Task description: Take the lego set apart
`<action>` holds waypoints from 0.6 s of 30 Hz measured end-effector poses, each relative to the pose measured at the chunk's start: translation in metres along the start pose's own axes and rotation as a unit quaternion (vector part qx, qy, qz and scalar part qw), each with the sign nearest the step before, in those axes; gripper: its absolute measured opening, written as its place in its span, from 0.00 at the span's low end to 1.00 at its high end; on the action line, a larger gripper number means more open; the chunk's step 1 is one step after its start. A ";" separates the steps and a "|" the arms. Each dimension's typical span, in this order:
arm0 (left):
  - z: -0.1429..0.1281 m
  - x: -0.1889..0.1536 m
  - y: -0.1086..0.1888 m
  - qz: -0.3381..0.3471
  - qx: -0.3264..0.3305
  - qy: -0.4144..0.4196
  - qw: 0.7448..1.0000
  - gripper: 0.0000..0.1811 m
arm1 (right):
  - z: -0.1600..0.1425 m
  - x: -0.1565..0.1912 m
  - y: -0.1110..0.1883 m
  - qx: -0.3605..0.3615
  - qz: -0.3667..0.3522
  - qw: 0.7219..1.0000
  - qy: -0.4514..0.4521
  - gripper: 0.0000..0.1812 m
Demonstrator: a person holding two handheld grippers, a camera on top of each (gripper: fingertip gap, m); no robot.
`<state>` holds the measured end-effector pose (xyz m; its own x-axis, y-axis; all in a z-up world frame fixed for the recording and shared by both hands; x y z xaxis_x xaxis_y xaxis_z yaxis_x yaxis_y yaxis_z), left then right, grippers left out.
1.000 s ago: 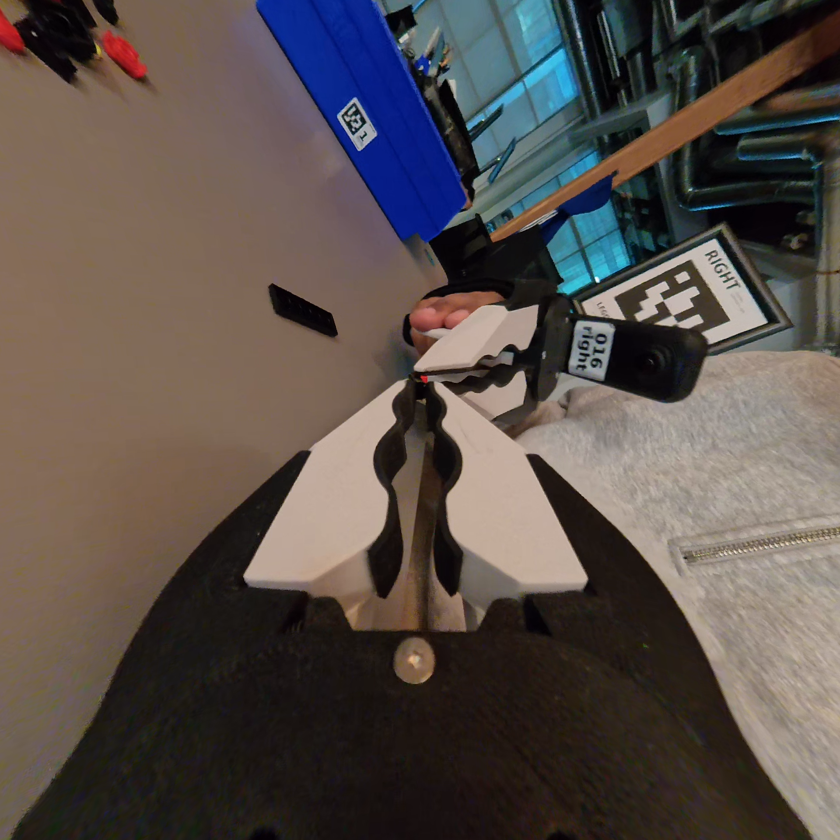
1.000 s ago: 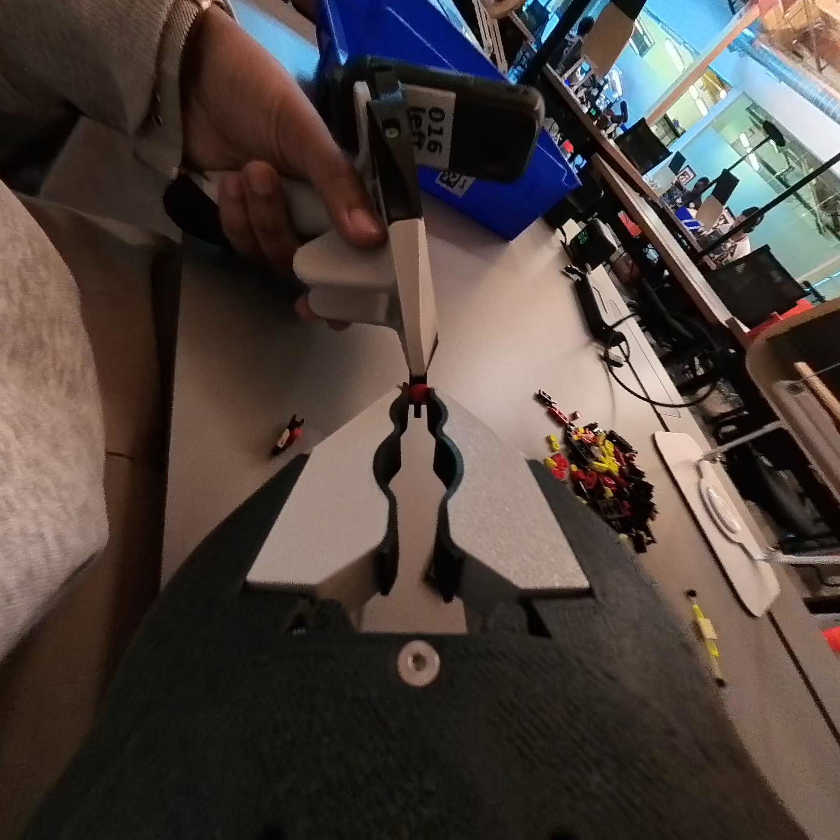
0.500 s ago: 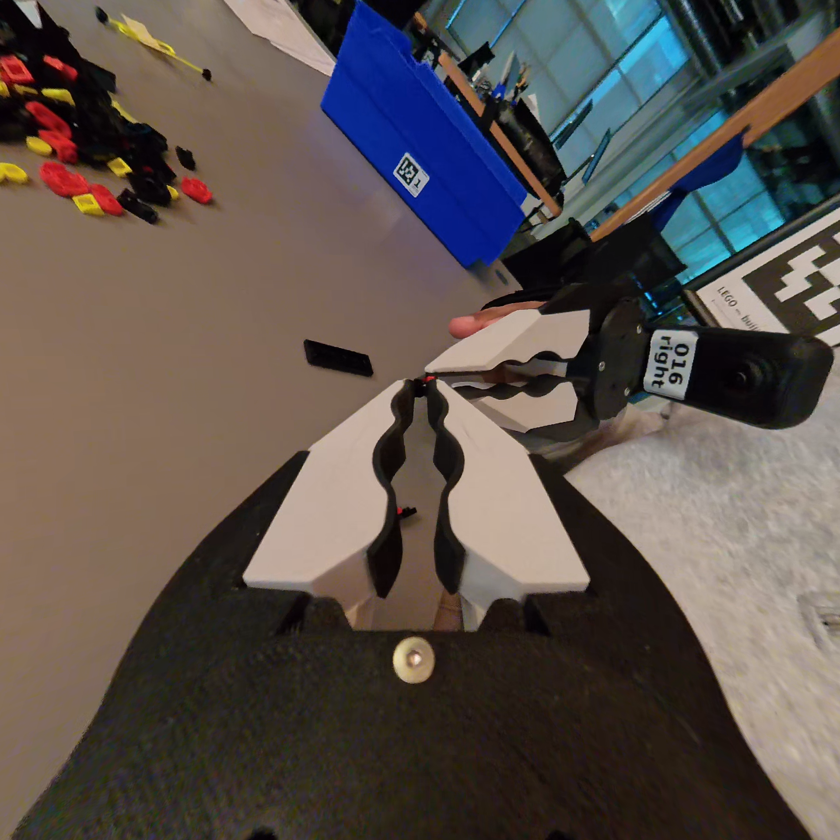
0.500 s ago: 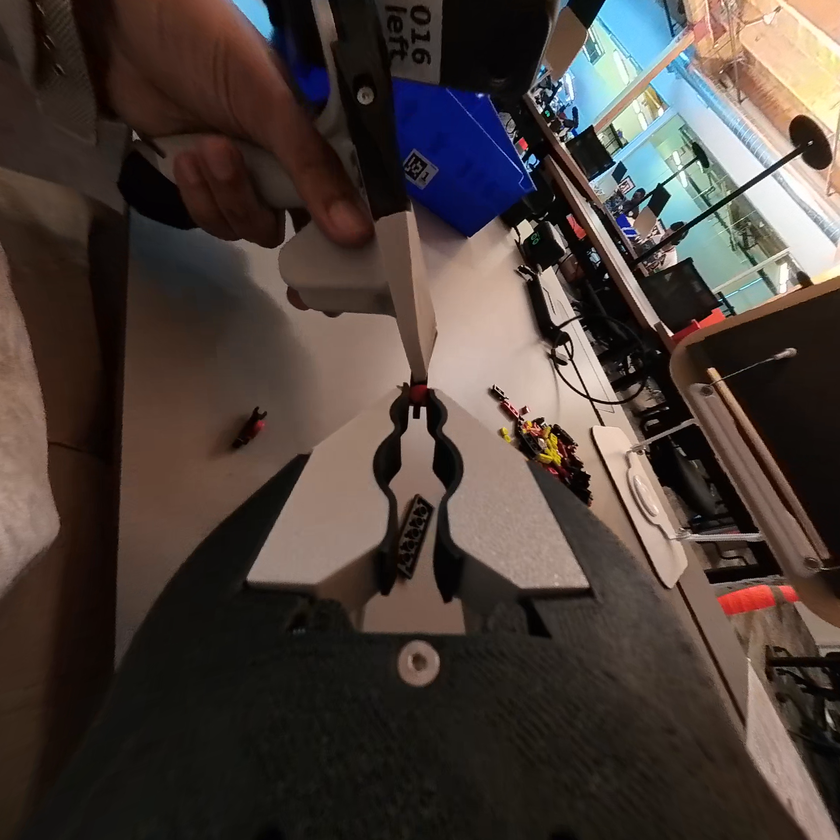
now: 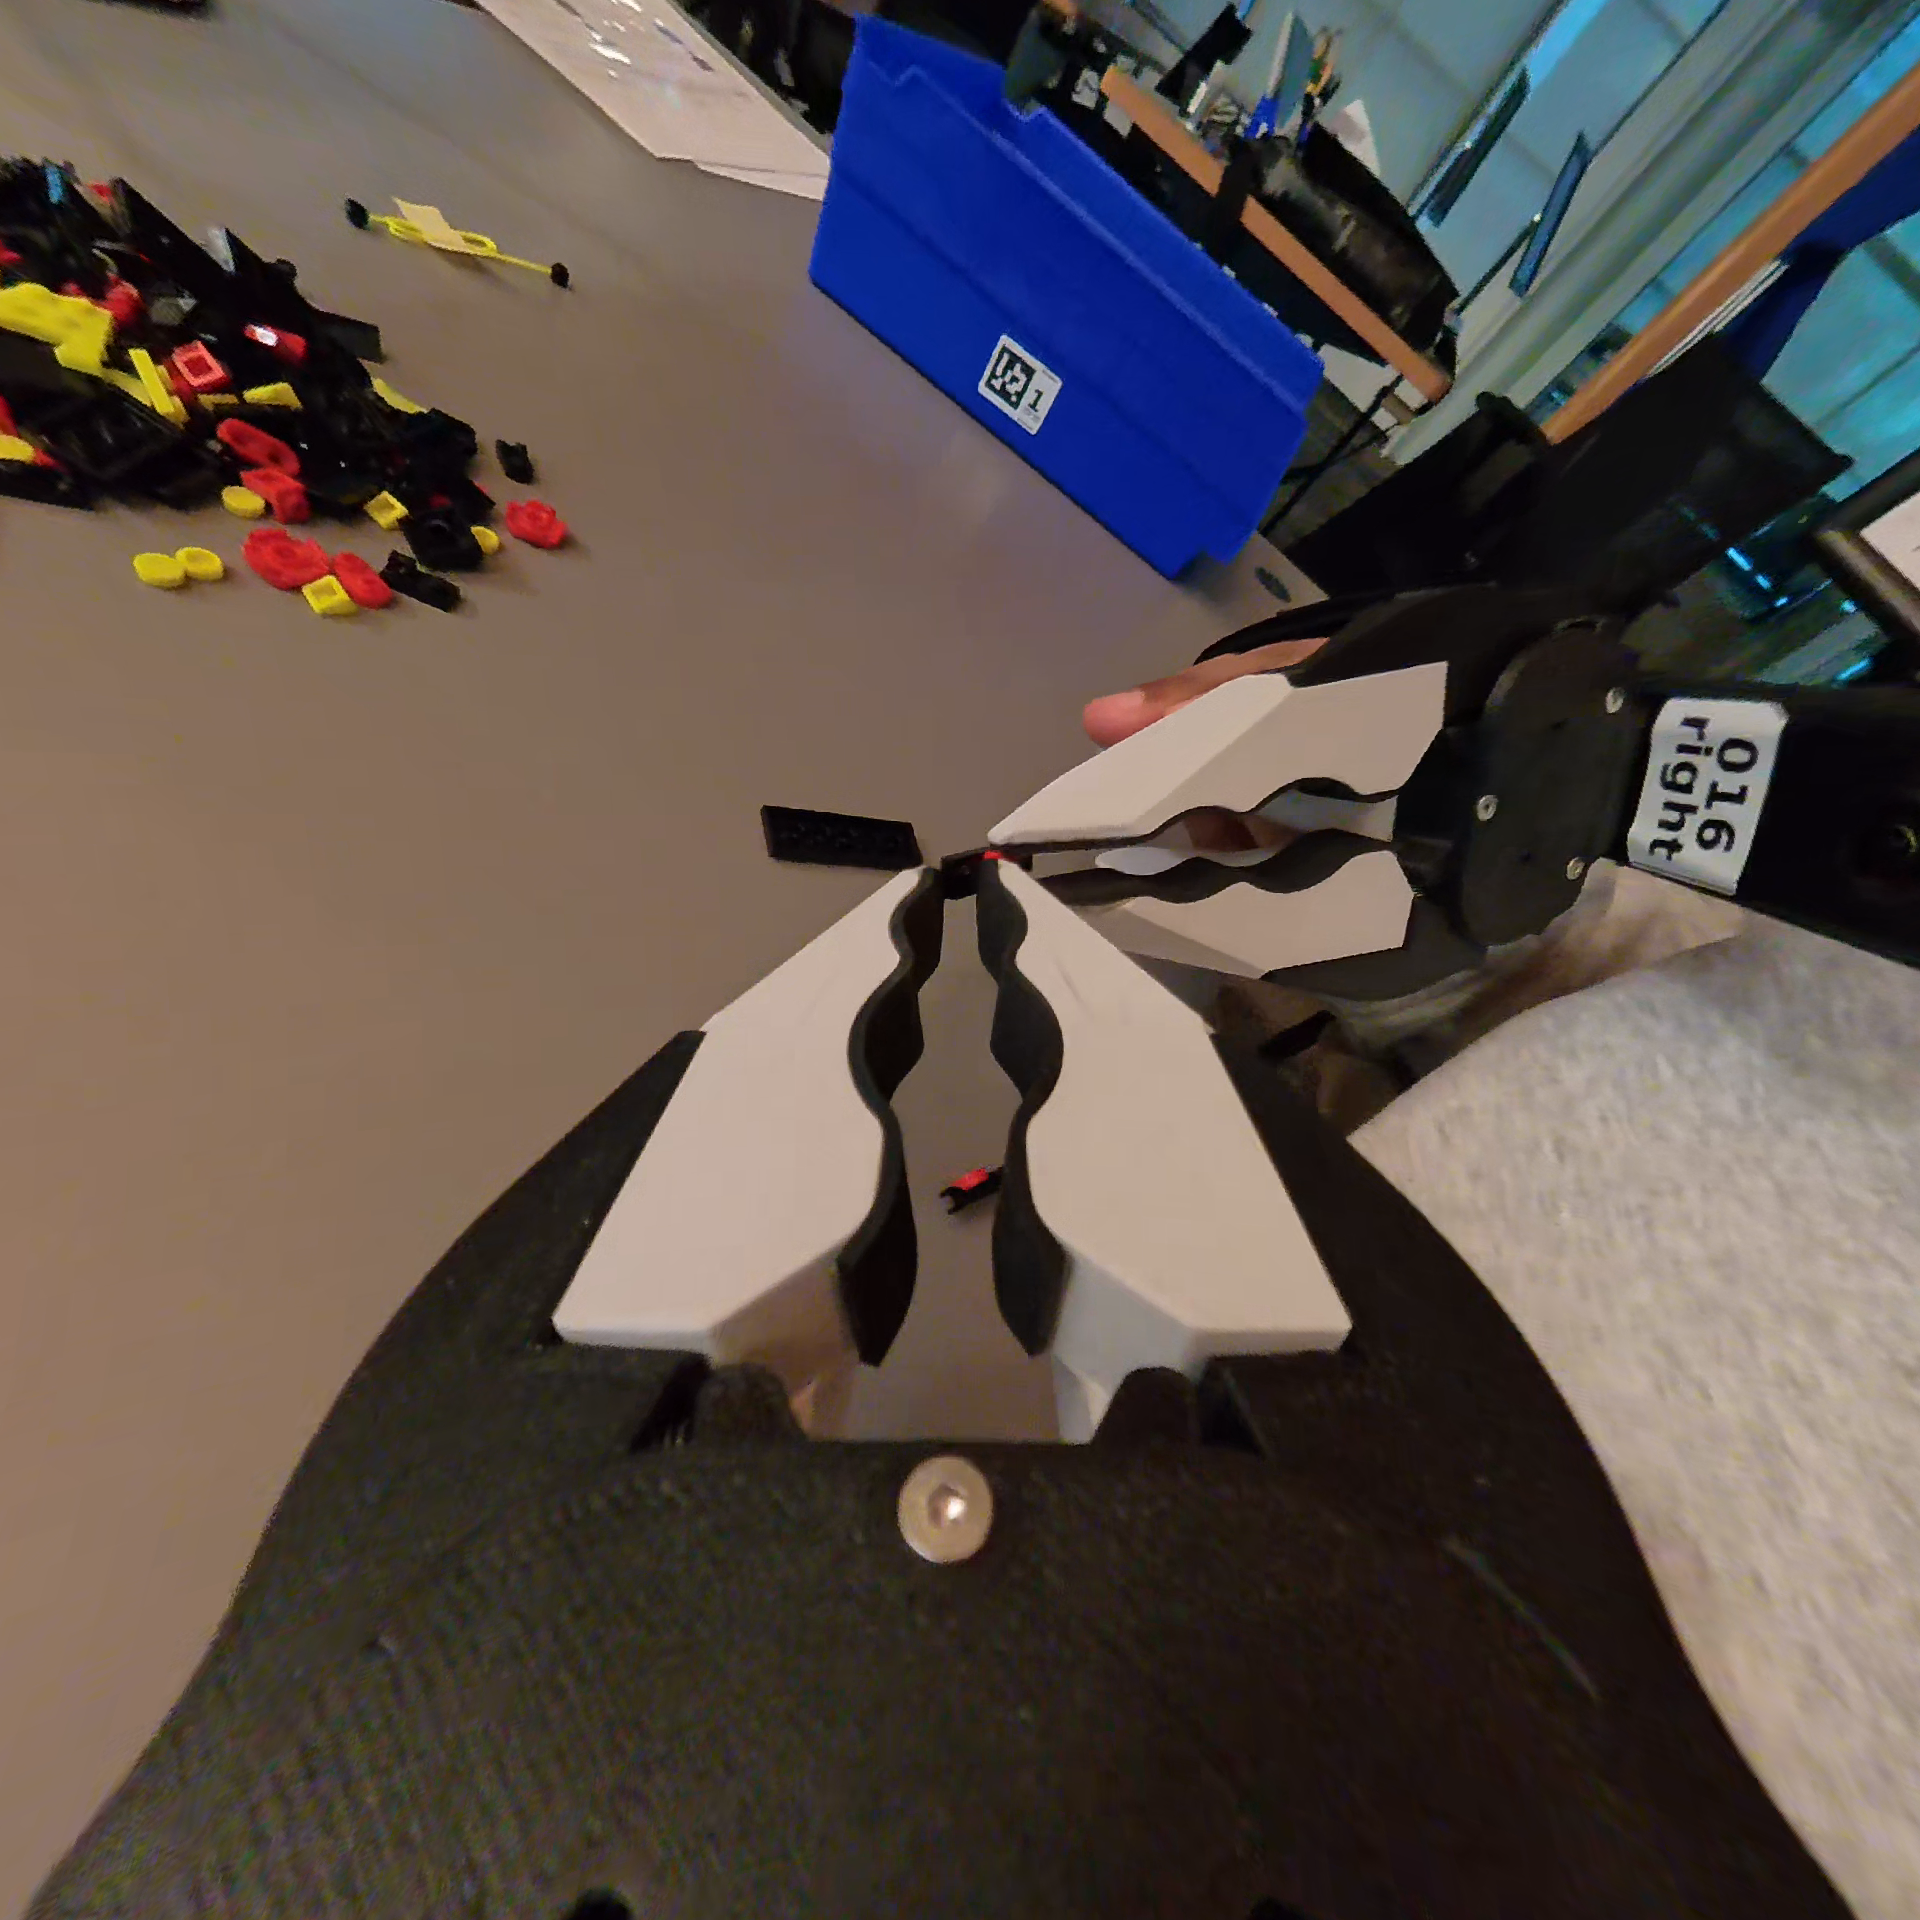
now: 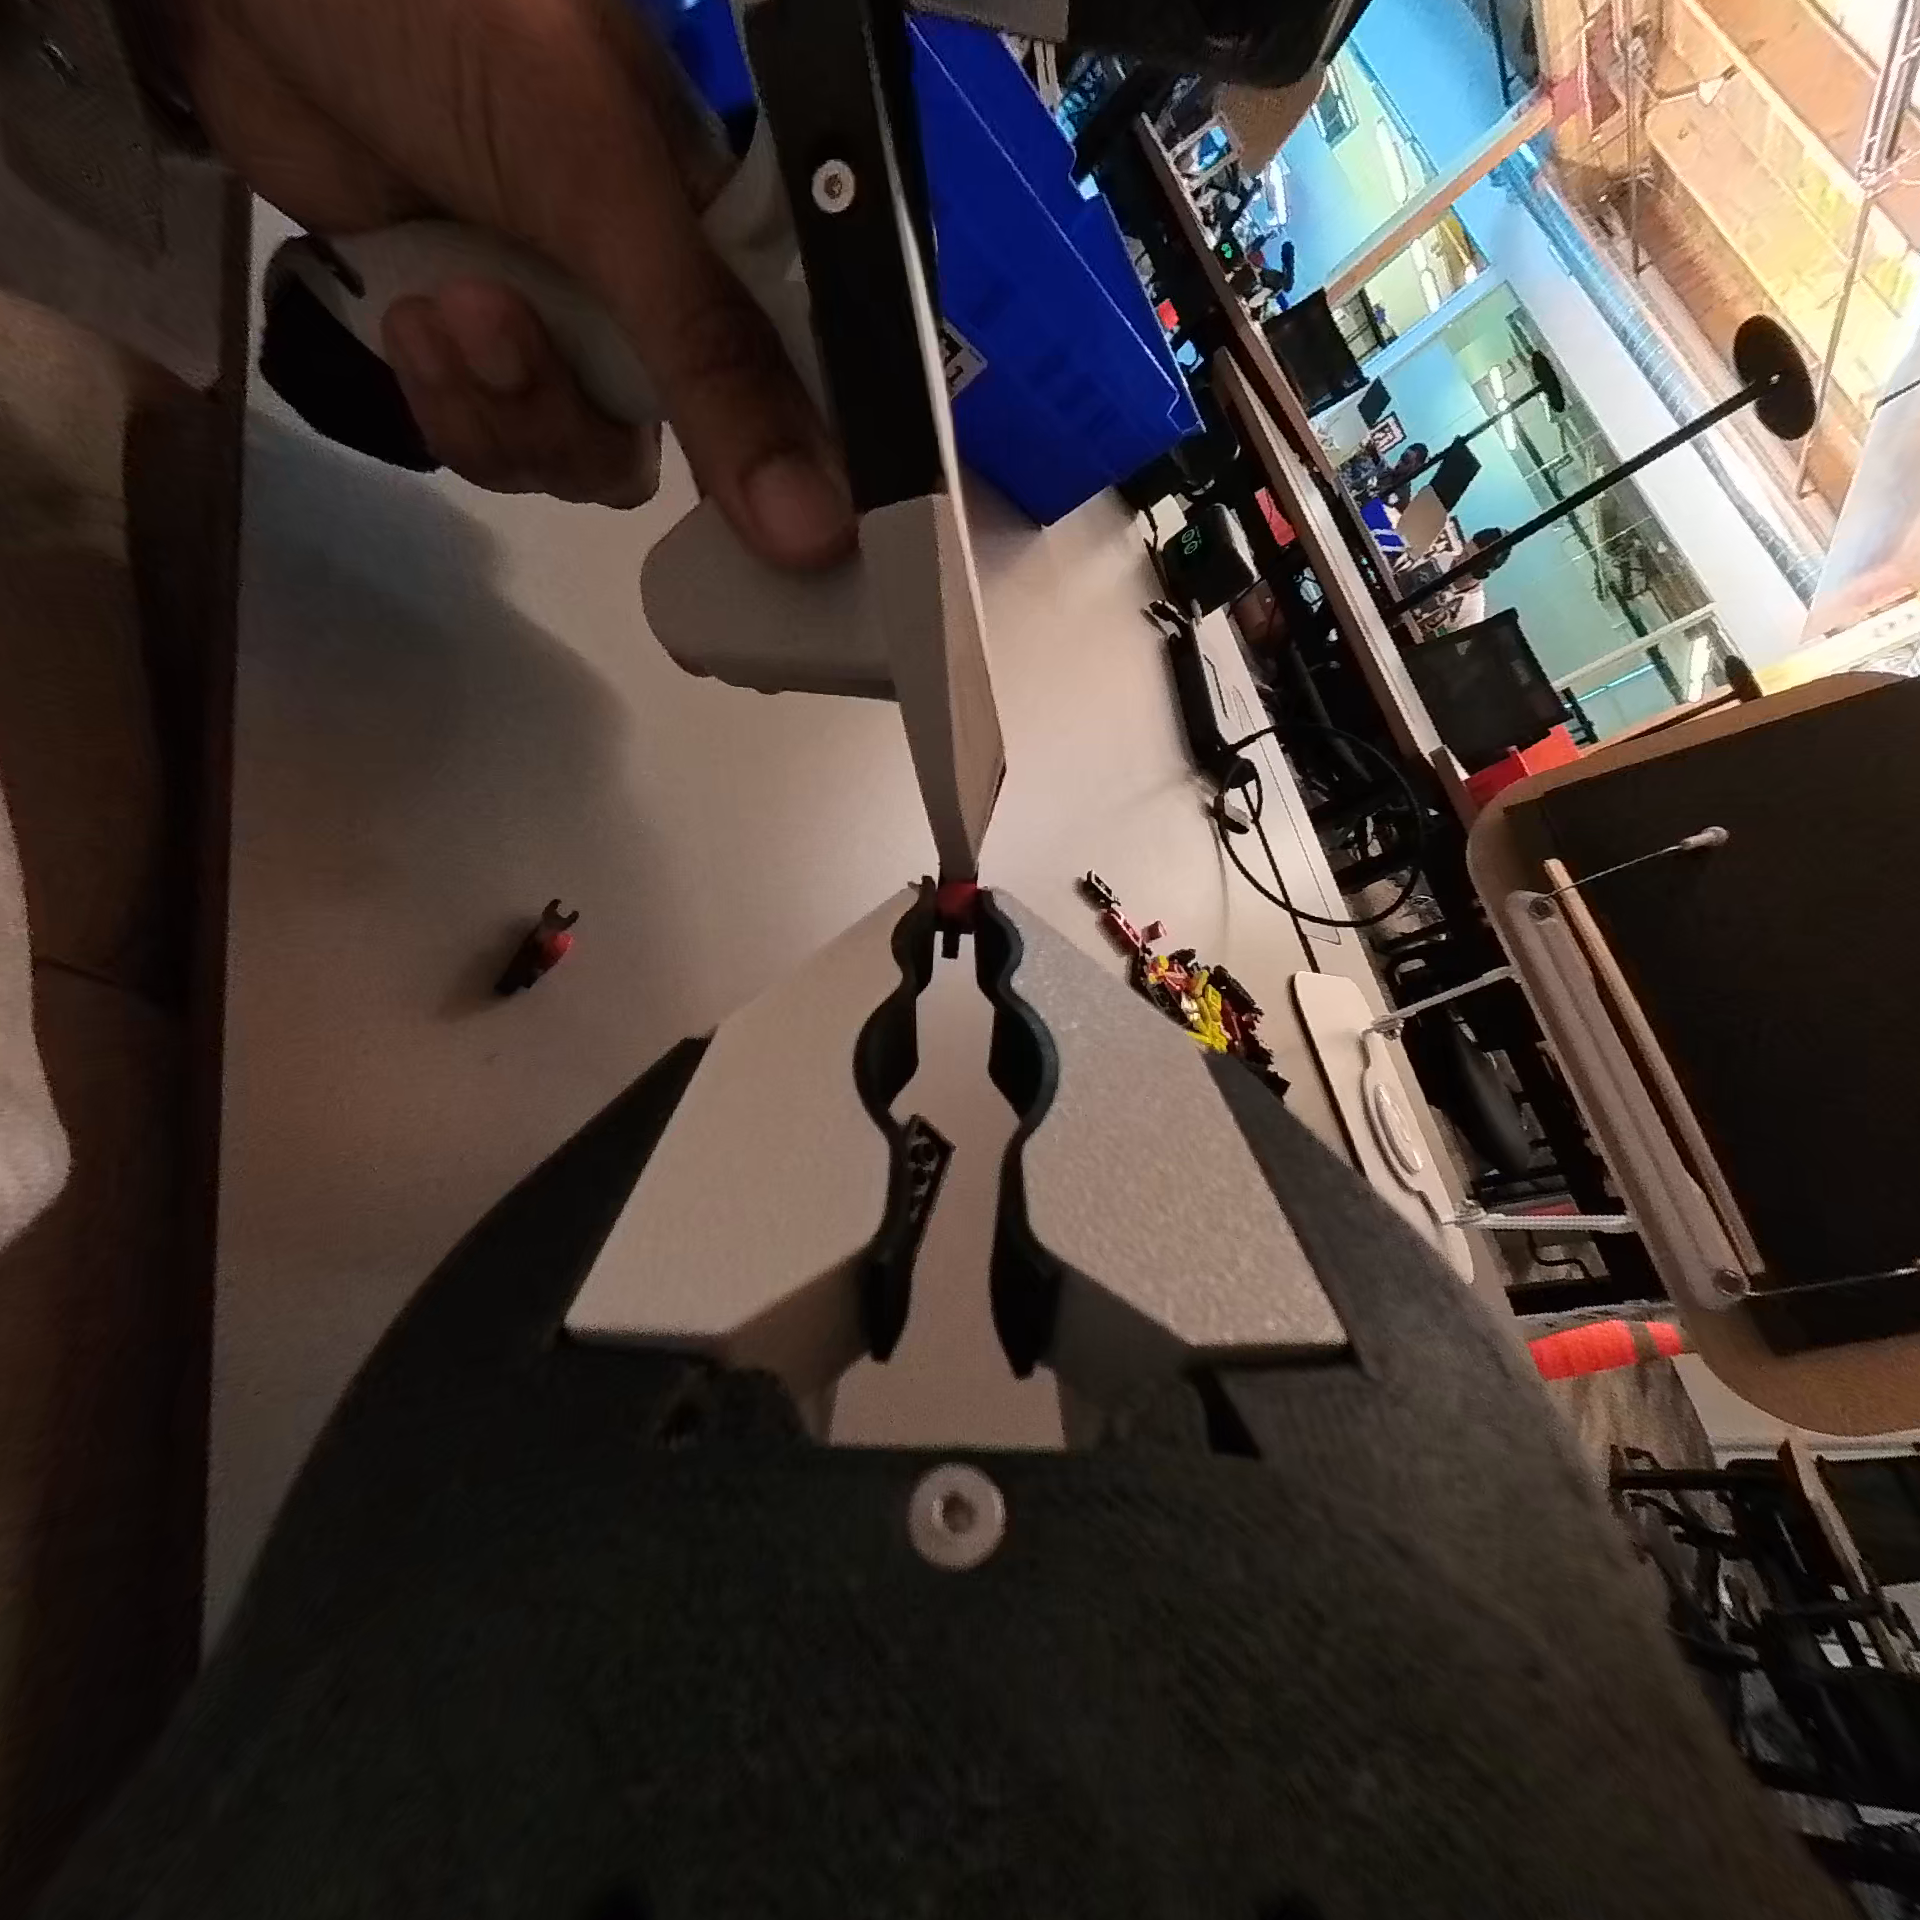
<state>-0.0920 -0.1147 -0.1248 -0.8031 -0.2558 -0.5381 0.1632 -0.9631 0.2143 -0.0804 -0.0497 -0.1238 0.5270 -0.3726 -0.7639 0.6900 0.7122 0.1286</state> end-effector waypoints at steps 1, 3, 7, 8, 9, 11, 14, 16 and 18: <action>-0.001 0.000 0.000 0.003 0.003 -0.003 1.000 0.04 | 0.000 0.000 0.001 -0.001 0.005 1.000 -0.001 0.02; -0.004 0.023 0.007 0.103 0.025 -0.055 0.993 0.00 | 0.024 -0.002 0.011 -0.081 0.020 0.995 -0.056 0.02; 0.015 0.018 0.031 0.041 -0.042 -0.001 0.998 0.00 | 0.011 -0.019 0.011 -0.043 -0.040 0.998 -0.013 0.03; 0.015 0.019 0.033 0.053 -0.043 -0.021 0.997 0.00 | 0.004 -0.023 0.011 -0.045 -0.033 0.997 -0.053 0.03; 0.015 0.019 0.032 0.039 -0.053 -0.009 0.998 0.00 | 0.005 -0.028 0.013 -0.061 -0.022 0.993 -0.101 0.03; 0.016 0.014 0.027 -0.044 -0.089 0.055 0.994 0.00 | 0.013 -0.036 0.018 -0.097 -0.011 0.983 -0.158 0.02; 0.019 -0.001 0.025 -0.198 -0.141 0.162 0.956 0.08 | 0.013 -0.027 0.019 -0.108 0.013 0.981 -0.158 0.03; 0.017 -0.009 0.021 -0.256 -0.132 0.198 0.937 0.15 | 0.015 -0.021 0.019 -0.118 0.023 0.981 -0.153 0.02; 0.008 -0.013 0.014 -0.263 -0.099 0.201 0.938 0.20 | 0.020 -0.017 0.020 -0.131 0.033 0.979 -0.155 0.03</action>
<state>-0.0839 -0.1243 -0.1078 -0.5276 0.2872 -0.7994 -0.0600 -0.9514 -0.3022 -0.0652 -0.0412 -0.0957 0.7198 -0.4541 -0.5250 0.5199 0.8538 -0.0256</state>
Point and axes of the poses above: each gripper's, where its closed fingertips meet, y back along the fingers, z out of its top, x = y × z across the jaws, the point moved 4 cm from there along y, back along the fingers, and after that the axes turned 12 degrees about -z, right-handed, at the moved point
